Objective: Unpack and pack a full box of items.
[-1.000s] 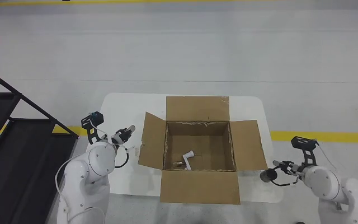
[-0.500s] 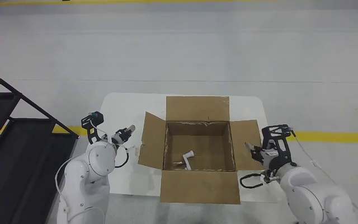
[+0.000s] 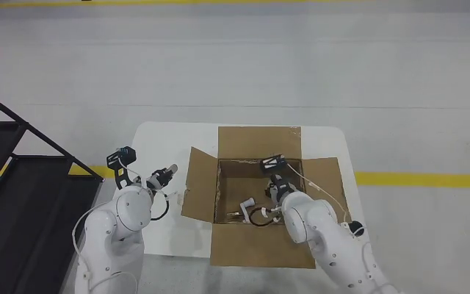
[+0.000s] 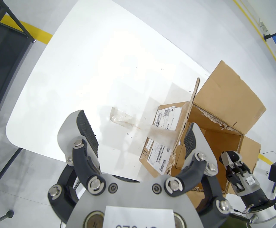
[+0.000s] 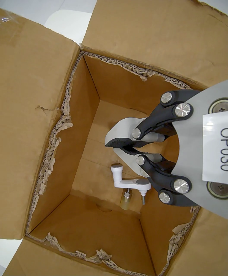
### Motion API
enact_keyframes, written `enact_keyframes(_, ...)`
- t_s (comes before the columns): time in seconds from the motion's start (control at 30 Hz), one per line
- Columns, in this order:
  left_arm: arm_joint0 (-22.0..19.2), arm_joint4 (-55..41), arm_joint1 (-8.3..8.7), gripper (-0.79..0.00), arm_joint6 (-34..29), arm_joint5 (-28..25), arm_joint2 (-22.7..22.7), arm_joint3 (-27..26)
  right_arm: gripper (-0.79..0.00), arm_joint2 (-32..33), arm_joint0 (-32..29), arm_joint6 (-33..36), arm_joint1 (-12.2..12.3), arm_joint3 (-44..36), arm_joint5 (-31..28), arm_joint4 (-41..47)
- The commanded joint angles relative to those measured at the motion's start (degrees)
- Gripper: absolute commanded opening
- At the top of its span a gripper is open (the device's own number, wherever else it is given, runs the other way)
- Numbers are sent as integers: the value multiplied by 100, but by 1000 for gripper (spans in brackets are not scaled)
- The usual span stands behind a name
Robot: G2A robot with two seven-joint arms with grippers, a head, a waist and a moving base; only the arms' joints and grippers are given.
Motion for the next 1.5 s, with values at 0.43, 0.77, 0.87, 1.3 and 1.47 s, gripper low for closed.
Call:
enact_keyframes(0.43,185,625,35,0,1169,-404,9,104,-785,-243,91,613,-123,170,242,328)
enact_keyframes(0.77,287,1231,54,0,1867,-463,-75,213,-563,-1208,1041,1777,-589,1229,1077,873)
enact_keyframes(0.87,287,1231,54,0,1867,-463,-75,213,-489,-1367,1203,1681,-705,1559,1118,1000)
enact_keyframes(1.3,287,1231,54,0,1867,-463,-75,213,-453,-1594,1634,1374,-1046,2721,1006,1459)
enact_keyframes(1.47,287,1231,54,0,1867,-463,-75,213,-431,-1651,1765,1265,-1160,3086,921,1601)
